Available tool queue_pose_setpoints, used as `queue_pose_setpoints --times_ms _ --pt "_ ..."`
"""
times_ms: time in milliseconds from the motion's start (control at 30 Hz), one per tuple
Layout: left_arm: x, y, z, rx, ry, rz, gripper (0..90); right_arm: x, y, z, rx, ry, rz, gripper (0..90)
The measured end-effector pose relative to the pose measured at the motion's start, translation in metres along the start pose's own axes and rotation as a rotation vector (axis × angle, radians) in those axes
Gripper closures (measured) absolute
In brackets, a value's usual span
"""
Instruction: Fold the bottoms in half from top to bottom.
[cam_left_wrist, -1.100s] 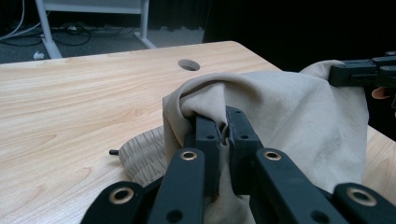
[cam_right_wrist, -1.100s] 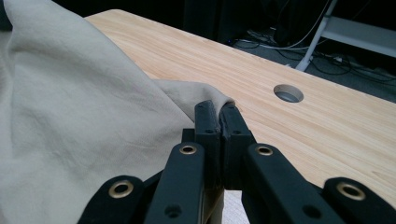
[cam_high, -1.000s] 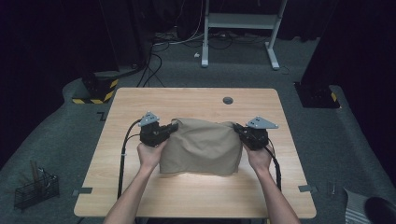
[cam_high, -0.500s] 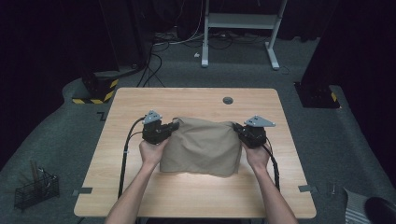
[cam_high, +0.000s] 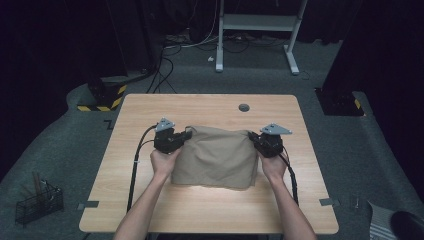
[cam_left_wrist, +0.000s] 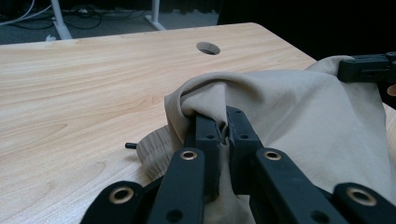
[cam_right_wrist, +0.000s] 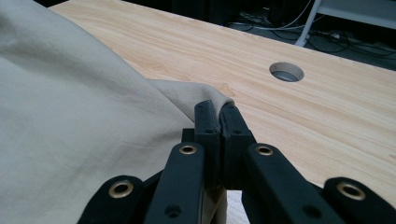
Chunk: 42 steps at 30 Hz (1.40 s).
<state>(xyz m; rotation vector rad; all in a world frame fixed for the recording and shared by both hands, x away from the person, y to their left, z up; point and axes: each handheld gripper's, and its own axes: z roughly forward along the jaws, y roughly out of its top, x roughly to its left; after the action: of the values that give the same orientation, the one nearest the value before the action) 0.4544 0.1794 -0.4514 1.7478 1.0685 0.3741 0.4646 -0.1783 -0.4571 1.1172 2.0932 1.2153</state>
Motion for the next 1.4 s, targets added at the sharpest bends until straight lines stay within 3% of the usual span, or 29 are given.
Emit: queue_pose_setpoints --times_ms 1033,1400 --pt "0.012 -0.004 0.017 0.035 0.03 -0.027 85.3 -0.007 0.001 0.024 0.064 0.001 0.015 87.1" --pt "0.011 0.001 0.025 0.062 0.049 0.007 85.2 -0.013 -0.002 0.029 0.085 0.004 0.039 86.9"
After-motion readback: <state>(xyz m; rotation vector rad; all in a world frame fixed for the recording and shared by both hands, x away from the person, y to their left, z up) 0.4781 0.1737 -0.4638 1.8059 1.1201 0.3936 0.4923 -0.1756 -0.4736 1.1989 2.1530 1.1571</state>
